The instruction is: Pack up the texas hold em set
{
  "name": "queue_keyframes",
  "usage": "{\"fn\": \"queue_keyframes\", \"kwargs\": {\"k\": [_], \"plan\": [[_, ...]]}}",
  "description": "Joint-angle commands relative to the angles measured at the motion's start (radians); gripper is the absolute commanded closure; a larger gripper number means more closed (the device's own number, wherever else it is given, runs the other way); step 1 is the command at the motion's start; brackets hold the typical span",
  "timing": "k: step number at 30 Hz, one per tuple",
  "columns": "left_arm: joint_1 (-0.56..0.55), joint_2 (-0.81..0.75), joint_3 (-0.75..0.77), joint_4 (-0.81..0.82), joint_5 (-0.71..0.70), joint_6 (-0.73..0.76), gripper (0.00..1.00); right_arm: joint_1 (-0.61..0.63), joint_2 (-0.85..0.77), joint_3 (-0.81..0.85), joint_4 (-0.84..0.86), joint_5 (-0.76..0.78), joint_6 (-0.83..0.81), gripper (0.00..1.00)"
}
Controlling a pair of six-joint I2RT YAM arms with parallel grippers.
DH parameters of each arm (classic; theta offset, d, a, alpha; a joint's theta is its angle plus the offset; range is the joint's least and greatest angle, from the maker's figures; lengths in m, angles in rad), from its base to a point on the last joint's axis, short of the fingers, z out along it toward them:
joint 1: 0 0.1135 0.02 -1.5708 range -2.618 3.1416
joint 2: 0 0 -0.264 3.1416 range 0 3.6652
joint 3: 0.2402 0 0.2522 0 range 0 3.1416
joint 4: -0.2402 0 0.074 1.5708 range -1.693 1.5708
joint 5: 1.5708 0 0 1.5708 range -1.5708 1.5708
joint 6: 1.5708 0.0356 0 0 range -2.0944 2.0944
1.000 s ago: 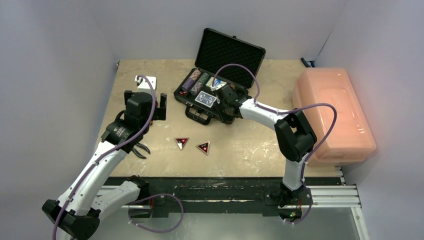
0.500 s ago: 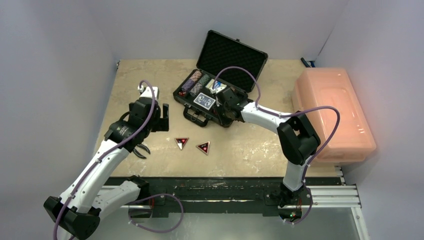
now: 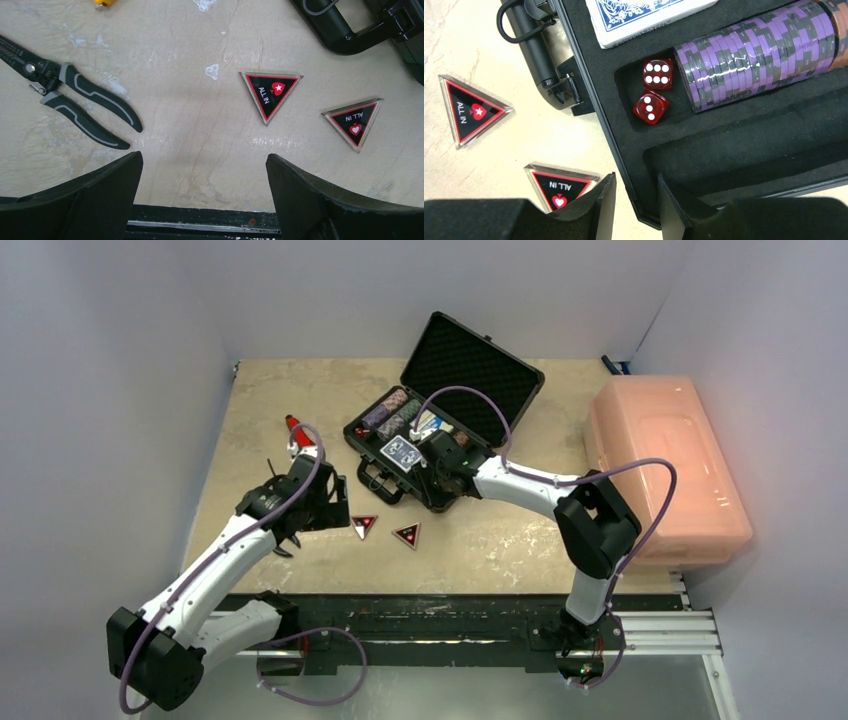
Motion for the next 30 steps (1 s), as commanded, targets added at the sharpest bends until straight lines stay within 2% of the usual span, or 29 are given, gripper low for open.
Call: {"fn": "queue_keyframes", "kwargs": {"k": [1, 8, 9, 10, 11, 12, 23, 30], "plan": [[-0.003, 0.054, -0.012, 0.091, 0.052, -0.044, 0.05, 0.033, -0.061, -0.011, -0.142, -0.065, 0.081, 0.60], [-0.005, 0.151, -0.016, 0.197, 0.107, -0.027, 0.04, 0.026, -0.118, 0.054, -0.191, -0.011, 0.081, 0.60], [-0.006, 0.167, -0.010, 0.203, 0.113, -0.029, 0.04, 0.021, -0.132, 0.058, -0.191, 0.001, 0.070, 0.36], [-0.009, 0.184, -0.005, 0.209, 0.116, -0.030, 0.04, 0.015, -0.144, 0.060, -0.188, 0.017, 0.066, 0.20], [-0.013, 0.200, 0.003, 0.213, 0.116, -0.032, 0.04, 0.010, -0.155, 0.060, -0.186, 0.036, 0.065, 0.14], [-0.018, 0.218, 0.015, 0.212, 0.113, -0.034, 0.04, 0.001, -0.165, 0.060, -0.185, 0.052, 0.065, 0.11], [-0.067, 0.388, 0.104, 0.227, 0.078, -0.071, 0.04, -0.088, -0.330, -0.011, -0.127, 0.164, 0.054, 0.01], [-0.120, 0.480, 0.167, 0.235, 0.043, -0.112, 0.03, -0.141, -0.382, -0.052, -0.108, 0.169, 0.030, 0.01]]}}
